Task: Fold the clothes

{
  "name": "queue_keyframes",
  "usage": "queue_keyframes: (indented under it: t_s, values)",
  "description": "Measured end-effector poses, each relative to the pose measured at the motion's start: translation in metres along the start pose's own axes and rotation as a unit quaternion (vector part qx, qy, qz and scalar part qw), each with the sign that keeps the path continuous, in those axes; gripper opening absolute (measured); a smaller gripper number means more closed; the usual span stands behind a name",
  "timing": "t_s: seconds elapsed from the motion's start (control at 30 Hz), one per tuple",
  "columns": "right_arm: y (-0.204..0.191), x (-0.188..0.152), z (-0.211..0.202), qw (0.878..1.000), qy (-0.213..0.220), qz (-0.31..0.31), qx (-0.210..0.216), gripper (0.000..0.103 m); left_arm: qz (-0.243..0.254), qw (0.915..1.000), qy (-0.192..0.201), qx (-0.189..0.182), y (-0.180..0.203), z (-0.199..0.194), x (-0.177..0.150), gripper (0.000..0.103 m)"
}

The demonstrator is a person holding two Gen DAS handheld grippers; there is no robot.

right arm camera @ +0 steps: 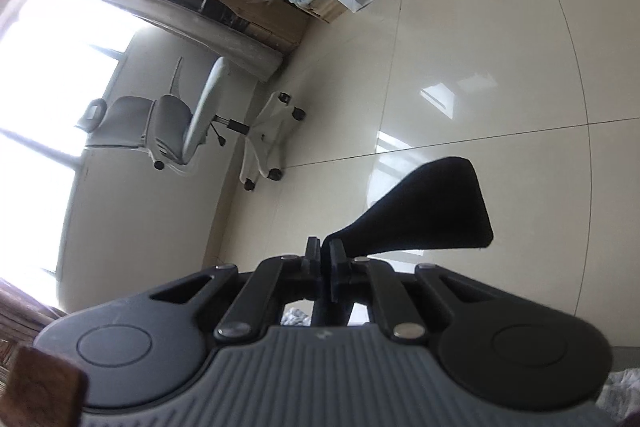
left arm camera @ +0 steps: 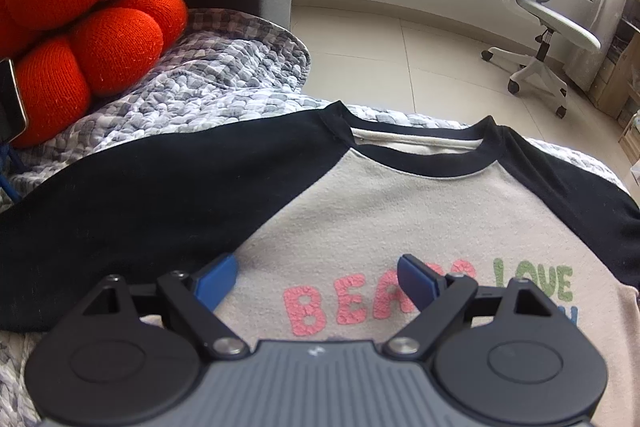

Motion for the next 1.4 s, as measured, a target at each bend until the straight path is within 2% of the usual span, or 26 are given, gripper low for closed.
queue_keyframes:
  t_s: [0.07, 0.23, 0.3, 0.37, 0.43, 0.5, 0.53, 0.57, 0.6, 0.63, 0.7, 0.73, 0.8, 0.87, 0.9, 0.97, 1.03, 1.1, 1.17, 1.2, 1.27, 1.33, 1.37, 1.4]
  values:
    - [-0.004, -0.003, 0.000, 1.000, -0.004, -0.013, 0.002, 0.008, -0.006, 1.0000, -0.001, -0.004, -0.002, -0.001, 0.000, 0.089]
    - [0.002, -0.011, 0.018, 0.998, 0.001, -0.041, -0.040, 0.008, -0.026, 0.9996, -0.001, -0.015, -0.007, -0.004, 0.002, 0.088]
    - [-0.019, -0.014, 0.013, 0.996, 0.018, -0.087, -0.022, 0.008, -0.034, 0.9992, -0.002, -0.019, -0.009, -0.006, 0.003, 0.088]
    - [-0.055, -0.026, -0.001, 0.983, 0.047, -0.176, 0.011, 0.008, -0.042, 0.9989, -0.002, -0.023, -0.011, -0.007, 0.004, 0.088]
    - [-0.098, -0.057, -0.024, 0.950, 0.079, -0.296, 0.059, 0.008, -0.050, 0.9984, -0.002, -0.027, -0.013, -0.008, 0.005, 0.088]
    - [-0.132, -0.118, -0.049, 0.887, 0.085, -0.436, 0.122, 0.008, -0.066, 0.9971, 0.003, -0.037, -0.019, -0.013, 0.008, 0.088]
    - [-0.144, -0.153, -0.062, 0.848, 0.078, -0.501, 0.155, 0.008, -0.075, 0.9963, 0.007, -0.040, -0.023, -0.015, 0.010, 0.088]
    - [-0.148, -0.194, -0.074, 0.802, 0.058, -0.564, 0.189, 0.008, -0.086, 0.9954, 0.012, -0.040, -0.029, -0.017, 0.013, 0.088]
    - [-0.137, -0.232, -0.083, 0.752, 0.034, -0.623, 0.214, 0.008, -0.098, 0.9942, 0.018, -0.038, -0.035, -0.019, 0.015, 0.088]
    - [-0.125, -0.271, -0.093, 0.696, 0.009, -0.677, 0.237, 0.008, -0.110, 0.9930, 0.021, -0.038, -0.041, -0.020, 0.017, 0.088]
    - [-0.097, -0.344, -0.113, 0.572, -0.040, -0.771, 0.276, 0.006, -0.128, 0.9907, 0.023, -0.039, -0.051, -0.021, 0.018, 0.088]
    - [-0.079, -0.367, -0.113, 0.528, -0.063, -0.802, 0.273, 0.005, -0.134, 0.9900, 0.022, -0.039, -0.054, -0.021, 0.018, 0.088]
    - [-0.052, -0.393, -0.109, 0.476, -0.105, -0.832, 0.264, 0.003, -0.143, 0.9888, 0.021, -0.039, -0.061, -0.021, 0.018, 0.088]
    - [-0.039, -0.402, -0.110, 0.461, -0.146, -0.836, 0.260, 0.006, -0.151, 0.9875, 0.021, -0.041, -0.067, -0.021, 0.018, 0.088]
    - [-0.039, -0.402, -0.111, 0.462, -0.157, -0.832, 0.263, 0.007, -0.155, 0.9868, 0.020, -0.042, -0.069, -0.021, 0.018, 0.088]
    - [-0.043, -0.394, -0.110, 0.465, -0.167, -0.826, 0.269, 0.018, -0.159, 0.9859, 0.022, -0.047, -0.070, -0.021, 0.019, 0.088]
    - [-0.046, -0.391, -0.113, 0.469, -0.170, -0.825, 0.268, 0.020, -0.162, 0.9851, 0.024, -0.051, -0.070, -0.022, 0.020, 0.088]
    - [-0.048, -0.389, -0.112, 0.473, -0.167, -0.824, 0.263, 0.031, -0.165, 0.9843, 0.026, -0.056, -0.069, -0.022, 0.020, 0.088]
    - [-0.050, -0.386, -0.108, 0.484, -0.170, -0.818, 0.258, 0.040, -0.168, 0.9834, 0.029, -0.061, -0.069, -0.023, 0.021, 0.088]
    - [-0.054, -0.383, -0.104, 0.495, -0.177, -0.811, 0.256, 0.042, -0.170, 0.9829, 0.030, -0.063, -0.069, -0.023, 0.021, 0.088]
    - [-0.058, -0.379, -0.094, 0.517, -0.191, -0.796, 0.250, 0.052, -0.166, 0.9836, 0.031, -0.064, -0.066, -0.023, 0.022, 0.088]
    - [-0.058, -0.377, -0.082, 0.537, -0.219, -0.779, 0.237, 0.053, -0.165, 0.9836, 0.030, -0.066, -0.066, -0.022, 0.022, 0.088]
    - [-0.055, -0.379, -0.077, 0.544, -0.245, -0.768, 0.232, 0.053, -0.165, 0.9836, 0.029, -0.066, -0.066, -0.022, 0.022, 0.088]
    - [-0.051, -0.383, -0.076, 0.544, -0.277, -0.757, 0.232, 0.053, -0.165, 0.9836, 0.028, -0.067, -0.066, -0.021, 0.022, 0.088]
Point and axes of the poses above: each gripper's, at about its wrist camera, not at the fingertips, and z roughly the way its jaws point, y to its right, x to its top, the point moved 8 cm from there along z, roughly the way its jaws point, and after that the axes turned 3 degrees about z, right-handed, at the moved point
